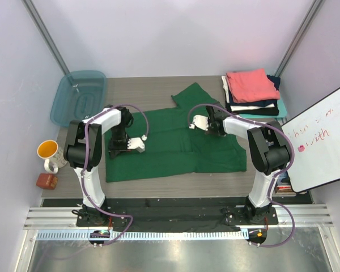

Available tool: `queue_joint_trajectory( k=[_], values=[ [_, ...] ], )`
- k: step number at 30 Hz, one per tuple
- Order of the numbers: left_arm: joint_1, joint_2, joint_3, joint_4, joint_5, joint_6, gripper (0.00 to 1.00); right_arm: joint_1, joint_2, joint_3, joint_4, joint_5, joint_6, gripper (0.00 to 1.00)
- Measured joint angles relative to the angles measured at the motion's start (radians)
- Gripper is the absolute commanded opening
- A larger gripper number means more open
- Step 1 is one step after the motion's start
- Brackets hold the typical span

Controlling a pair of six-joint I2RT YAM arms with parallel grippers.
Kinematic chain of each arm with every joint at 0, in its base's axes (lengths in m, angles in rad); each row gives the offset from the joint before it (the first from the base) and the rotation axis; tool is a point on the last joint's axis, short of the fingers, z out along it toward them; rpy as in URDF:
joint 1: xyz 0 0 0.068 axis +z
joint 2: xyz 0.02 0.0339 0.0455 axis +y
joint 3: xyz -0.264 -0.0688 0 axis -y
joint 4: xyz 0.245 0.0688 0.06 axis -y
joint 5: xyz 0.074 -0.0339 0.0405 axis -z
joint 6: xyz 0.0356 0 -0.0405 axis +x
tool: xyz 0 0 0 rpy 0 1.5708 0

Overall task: Fold and stack the t-shirts
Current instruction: Fold the flattened tshirt in 1/3 of the way

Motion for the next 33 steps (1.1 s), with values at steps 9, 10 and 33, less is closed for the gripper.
queue_joint_trajectory(
  k=[9, 10, 33],
  values=[
    [0.000, -0.001, -0.011, -0.005, -0.056, 0.003, 0.00, 0.000, 0.000, 0.000, 0.000, 0.000, 0.000, 0.03],
    [0.000, -0.001, -0.015, 0.000, -0.062, 0.002, 0.00, 0.000, 0.000, 0.000, 0.000, 0.000, 0.000, 0.03],
    [-0.002, 0.047, -0.013, 0.048, -0.179, -0.004, 0.14, 0.004, -0.013, -0.004, 0.046, -0.008, 0.002, 0.49]
  ],
)
